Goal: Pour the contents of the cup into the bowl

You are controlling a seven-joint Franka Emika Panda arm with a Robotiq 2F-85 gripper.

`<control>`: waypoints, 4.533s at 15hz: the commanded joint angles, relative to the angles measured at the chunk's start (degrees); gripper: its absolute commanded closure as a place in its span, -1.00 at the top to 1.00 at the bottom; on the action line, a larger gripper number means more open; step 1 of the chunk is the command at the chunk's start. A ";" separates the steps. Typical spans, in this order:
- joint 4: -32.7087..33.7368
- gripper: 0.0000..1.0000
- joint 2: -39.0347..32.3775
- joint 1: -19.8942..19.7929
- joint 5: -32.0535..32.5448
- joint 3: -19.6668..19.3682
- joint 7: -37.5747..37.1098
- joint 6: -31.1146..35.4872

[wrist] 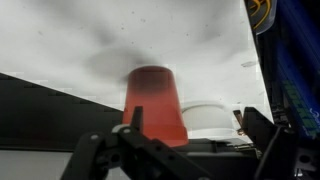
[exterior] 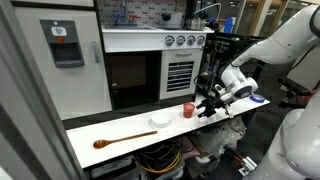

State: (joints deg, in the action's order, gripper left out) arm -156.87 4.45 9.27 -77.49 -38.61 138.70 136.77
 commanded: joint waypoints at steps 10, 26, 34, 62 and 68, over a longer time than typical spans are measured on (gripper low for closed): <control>8.28 1.00 -11.55 -18.38 -4.76 20.19 4.38 -2.60; 9.32 1.00 -14.92 -20.88 -8.40 22.23 11.31 -9.29; 10.54 0.87 -13.37 -20.94 -7.73 22.07 9.92 -10.91; 7.09 -0.06 2.18 -17.03 24.91 29.69 -6.54 6.09; 7.32 -0.06 4.28 -15.23 36.57 31.90 -17.50 8.63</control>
State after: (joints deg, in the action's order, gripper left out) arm -148.71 6.96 -6.77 -45.91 -7.75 126.41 143.46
